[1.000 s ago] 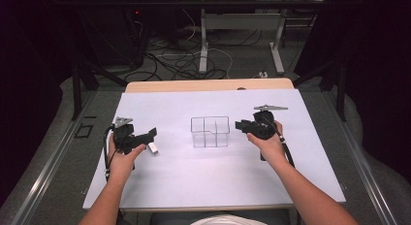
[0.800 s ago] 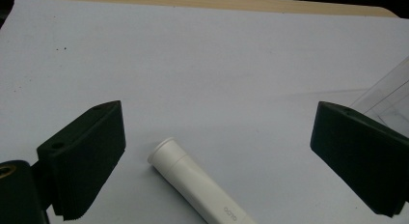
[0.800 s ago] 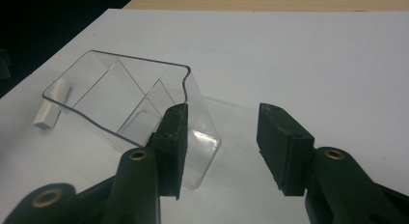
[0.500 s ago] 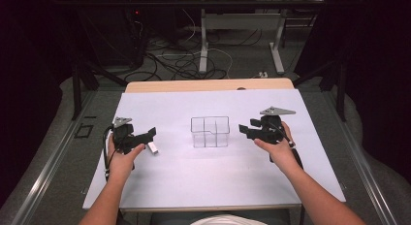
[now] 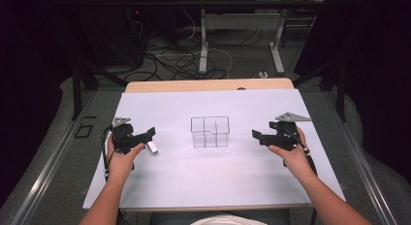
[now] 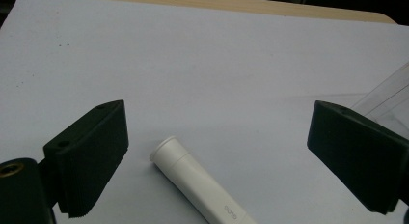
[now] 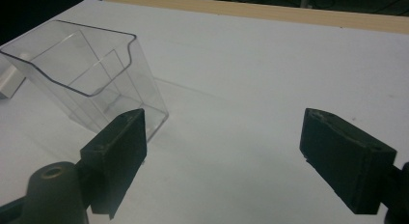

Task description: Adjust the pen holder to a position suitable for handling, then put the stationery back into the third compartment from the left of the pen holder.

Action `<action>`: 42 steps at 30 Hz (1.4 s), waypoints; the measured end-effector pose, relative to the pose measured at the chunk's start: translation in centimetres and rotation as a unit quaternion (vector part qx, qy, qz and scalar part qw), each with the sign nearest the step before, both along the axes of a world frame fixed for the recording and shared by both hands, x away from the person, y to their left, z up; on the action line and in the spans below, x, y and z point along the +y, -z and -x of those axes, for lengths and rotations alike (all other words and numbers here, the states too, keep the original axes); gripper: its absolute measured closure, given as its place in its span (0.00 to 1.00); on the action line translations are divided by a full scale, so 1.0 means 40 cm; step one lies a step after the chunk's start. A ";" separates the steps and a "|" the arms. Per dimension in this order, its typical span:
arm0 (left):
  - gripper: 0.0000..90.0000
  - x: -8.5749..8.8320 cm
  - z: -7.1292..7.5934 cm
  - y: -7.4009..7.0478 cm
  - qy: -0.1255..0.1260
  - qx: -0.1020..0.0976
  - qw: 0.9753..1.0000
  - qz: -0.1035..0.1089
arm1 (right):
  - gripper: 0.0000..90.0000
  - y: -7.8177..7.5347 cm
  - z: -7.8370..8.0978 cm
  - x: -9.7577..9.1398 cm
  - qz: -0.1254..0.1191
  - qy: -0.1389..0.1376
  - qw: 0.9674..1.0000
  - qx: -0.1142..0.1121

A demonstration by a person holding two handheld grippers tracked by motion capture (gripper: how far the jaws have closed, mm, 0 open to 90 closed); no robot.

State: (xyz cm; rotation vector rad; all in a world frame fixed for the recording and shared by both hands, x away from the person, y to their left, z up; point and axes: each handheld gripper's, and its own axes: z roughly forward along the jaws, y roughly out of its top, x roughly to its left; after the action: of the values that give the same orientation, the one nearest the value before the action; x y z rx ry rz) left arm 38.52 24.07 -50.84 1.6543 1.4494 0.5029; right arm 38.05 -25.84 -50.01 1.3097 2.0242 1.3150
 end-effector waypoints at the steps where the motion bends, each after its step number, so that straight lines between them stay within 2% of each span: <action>1: 0.09 0.001 0.000 0.000 -0.001 0.001 1.000 0.002 | 0.18 0.004 0.002 -0.009 0.002 0.003 1.000 0.000; 4: 0.09 0.004 0.000 0.000 -0.004 0.002 1.000 0.009 | 0.17 0.019 0.009 -0.026 0.002 0.014 1.000 -0.004; 10: 0.09 0.013 -0.002 -0.001 -0.008 0.011 0.999 0.029 | 0.17 0.049 0.008 -0.045 0.039 0.023 0.999 -0.015; 11: 0.09 0.014 -0.003 0.001 -0.011 0.007 0.999 0.035 | 0.17 0.049 0.008 -0.049 0.043 0.025 0.999 -0.019; 15: 0.09 0.024 -0.003 0.001 -0.014 0.014 0.999 0.046 | 0.17 0.053 0.008 -0.057 0.044 0.030 0.998 -0.020; 16: 0.09 0.023 -0.004 0.003 -0.018 0.014 0.998 0.055 | 0.17 0.056 0.007 -0.057 0.040 0.030 0.999 -0.020; 21: 0.12 0.028 -0.012 0.009 -0.023 0.025 0.997 0.073 | 0.17 0.062 0.005 -0.065 0.032 0.034 0.999 -0.018; 22: 0.14 0.029 -0.012 0.008 -0.024 0.034 0.996 0.075 | 0.17 0.063 0.005 -0.067 0.030 0.035 0.999 -0.016; 23: 0.16 0.029 -0.014 0.012 -0.029 0.033 0.996 0.074 | 0.17 0.063 0.005 -0.067 0.027 0.037 0.999 -0.015; 26: 0.18 0.035 -0.016 0.014 -0.036 0.044 0.996 0.073 | 0.17 0.063 0.003 -0.073 0.026 0.036 0.999 -0.015; 32: 0.25 0.045 -0.020 0.013 -0.055 0.076 0.991 0.094 | 0.17 0.064 0.005 -0.082 0.021 0.039 0.999 -0.013; 37: 0.27 0.053 -0.022 0.018 -0.070 0.074 0.989 0.107 | 0.17 0.060 0.008 -0.086 0.013 0.044 0.999 -0.011; 42: 0.28 0.057 -0.022 0.022 -0.082 0.089 0.986 0.112 | 0.17 0.062 0.007 -0.087 0.012 0.042 0.999 -0.012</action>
State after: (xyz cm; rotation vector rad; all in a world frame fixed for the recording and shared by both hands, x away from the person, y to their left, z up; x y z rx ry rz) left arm 39.39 26.36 -51.71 1.4377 1.7164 0.2757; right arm 37.77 -29.31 -52.51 1.3459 1.9416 1.2585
